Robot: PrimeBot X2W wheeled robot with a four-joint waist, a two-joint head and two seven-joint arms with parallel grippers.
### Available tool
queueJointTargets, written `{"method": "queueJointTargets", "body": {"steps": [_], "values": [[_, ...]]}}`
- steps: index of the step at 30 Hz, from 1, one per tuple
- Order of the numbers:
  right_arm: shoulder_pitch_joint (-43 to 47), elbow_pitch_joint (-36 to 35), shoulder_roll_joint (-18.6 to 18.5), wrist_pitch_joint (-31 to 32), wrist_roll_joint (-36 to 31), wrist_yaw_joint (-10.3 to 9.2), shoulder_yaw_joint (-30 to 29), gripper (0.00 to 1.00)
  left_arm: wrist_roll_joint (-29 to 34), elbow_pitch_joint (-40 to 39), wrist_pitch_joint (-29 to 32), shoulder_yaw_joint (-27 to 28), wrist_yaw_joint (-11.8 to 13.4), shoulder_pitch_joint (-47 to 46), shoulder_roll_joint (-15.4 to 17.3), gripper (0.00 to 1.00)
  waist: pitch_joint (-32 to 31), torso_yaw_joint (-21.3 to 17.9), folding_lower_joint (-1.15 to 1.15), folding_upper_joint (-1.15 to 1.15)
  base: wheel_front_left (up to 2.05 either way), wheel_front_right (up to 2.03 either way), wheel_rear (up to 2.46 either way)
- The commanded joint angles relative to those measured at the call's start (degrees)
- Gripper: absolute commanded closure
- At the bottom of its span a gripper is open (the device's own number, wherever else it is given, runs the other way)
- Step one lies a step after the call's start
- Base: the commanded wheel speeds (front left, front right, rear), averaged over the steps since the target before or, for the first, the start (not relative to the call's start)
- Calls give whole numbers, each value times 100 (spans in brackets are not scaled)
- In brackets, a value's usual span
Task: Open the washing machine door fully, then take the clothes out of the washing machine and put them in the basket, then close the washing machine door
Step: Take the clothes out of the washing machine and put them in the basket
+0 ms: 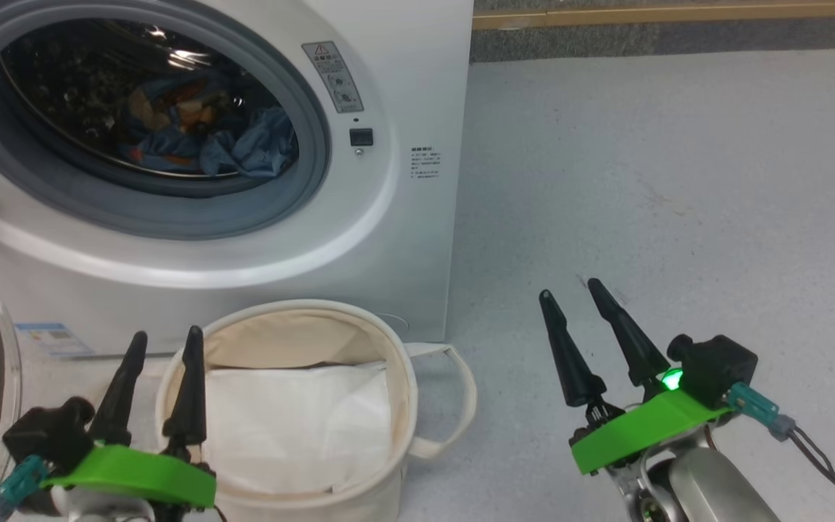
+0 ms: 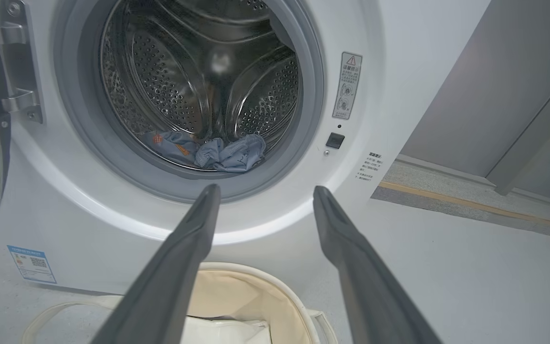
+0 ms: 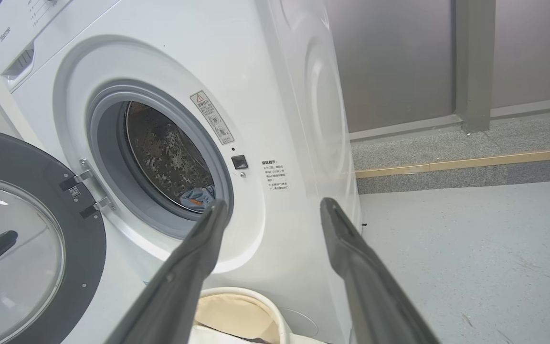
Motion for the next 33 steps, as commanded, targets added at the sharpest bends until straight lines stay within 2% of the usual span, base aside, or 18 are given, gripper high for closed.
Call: {"method": "queueJointTargets", "body": {"steps": [1,6,12,23,26,33], "values": [[-201,-196,43,-46,-18,43,125,0,75,-85,-48,205,37,-355,88,0,59,-1,0,0,0,0,0],[-256,-232,53,-62,-33,43,170,0,183,392,41,22,95,-856,-85,0,289,-43,0,0,0,0,0],[-381,-316,43,-67,-178,43,275,0,205,1348,26,-41,3,-1823,-268,0,724,-157,0,0,0,0,0],[-565,-982,110,27,-654,43,491,0,346,3293,-184,29,-344,-3721,-179,0,1570,-443,0,0,0,0,0],[-564,-1169,66,30,-717,43,482,0,413,3685,-220,-5,-480,-4247,-146,0,1809,-485,0,0,0,0,0],[-465,-1588,-83,-27,-813,43,329,0,533,4610,-260,-40,-627,-5384,-68,0,2312,-590,0,0,0,0,0]]}}
